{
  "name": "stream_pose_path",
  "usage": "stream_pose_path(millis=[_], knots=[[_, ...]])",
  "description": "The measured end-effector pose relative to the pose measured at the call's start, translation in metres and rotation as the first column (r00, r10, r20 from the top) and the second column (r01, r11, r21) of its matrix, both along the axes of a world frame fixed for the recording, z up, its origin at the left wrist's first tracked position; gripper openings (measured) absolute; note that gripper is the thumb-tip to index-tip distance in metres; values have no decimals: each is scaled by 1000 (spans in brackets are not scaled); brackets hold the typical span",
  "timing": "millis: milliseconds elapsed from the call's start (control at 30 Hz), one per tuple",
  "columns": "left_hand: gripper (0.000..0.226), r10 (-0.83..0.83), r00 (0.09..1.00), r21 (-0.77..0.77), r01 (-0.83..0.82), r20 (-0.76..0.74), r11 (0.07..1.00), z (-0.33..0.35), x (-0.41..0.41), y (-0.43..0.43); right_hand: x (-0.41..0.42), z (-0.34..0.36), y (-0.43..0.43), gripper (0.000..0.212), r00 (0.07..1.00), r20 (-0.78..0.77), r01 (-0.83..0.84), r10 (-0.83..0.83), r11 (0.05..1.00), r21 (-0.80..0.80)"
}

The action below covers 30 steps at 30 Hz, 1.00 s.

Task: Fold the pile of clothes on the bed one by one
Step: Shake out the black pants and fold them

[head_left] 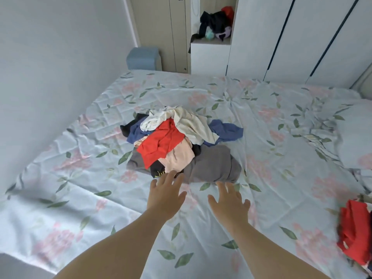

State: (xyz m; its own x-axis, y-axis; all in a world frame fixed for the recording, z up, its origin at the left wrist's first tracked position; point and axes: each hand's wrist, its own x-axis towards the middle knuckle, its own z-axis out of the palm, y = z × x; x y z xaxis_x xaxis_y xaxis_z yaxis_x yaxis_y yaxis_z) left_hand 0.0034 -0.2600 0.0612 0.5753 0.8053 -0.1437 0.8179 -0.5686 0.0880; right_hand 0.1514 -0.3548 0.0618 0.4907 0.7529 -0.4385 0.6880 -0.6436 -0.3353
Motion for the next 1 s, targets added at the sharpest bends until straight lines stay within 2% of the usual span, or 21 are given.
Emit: stream_pose_path(millis=[200, 367, 500, 567, 667, 733, 833, 1000], knots=[[51, 12, 1000, -116, -11, 8, 993, -38, -38, 73, -39, -34, 64, 52, 999, -36, 39, -41, 998, -53], [50, -39, 997, -210, 26, -61, 977, -92, -66, 133, -65, -81, 117, 50, 991, -71, 106, -116, 986, -131], [49, -60, 996, -297, 39, -62, 954, -139, -64, 174, -72, -118, 142, 49, 983, -82, 144, -162, 972, -186], [47, -18, 1000, -353, 9, -24, 936, -164, -56, 192, -71, -136, 151, 48, 981, -71, 161, -179, 965, -208], [47, 158, 987, -441, -125, 37, 889, -204, -40, 213, -69, -158, 163, 49, 960, -87, 243, -265, 948, -207], [48, 326, 942, -516, -240, 82, 822, -226, -32, 222, -70, -170, 172, 50, 939, -115, 299, -325, 933, -198], [45, 577, 793, -593, -374, 194, 713, -244, -21, 228, -73, -182, 182, 49, 931, -132, 315, -340, 932, -177], [32, 807, 535, -694, -482, 250, 535, -234, -19, 229, -79, -182, 184, 48, 918, -185, 328, -351, 934, -145]])
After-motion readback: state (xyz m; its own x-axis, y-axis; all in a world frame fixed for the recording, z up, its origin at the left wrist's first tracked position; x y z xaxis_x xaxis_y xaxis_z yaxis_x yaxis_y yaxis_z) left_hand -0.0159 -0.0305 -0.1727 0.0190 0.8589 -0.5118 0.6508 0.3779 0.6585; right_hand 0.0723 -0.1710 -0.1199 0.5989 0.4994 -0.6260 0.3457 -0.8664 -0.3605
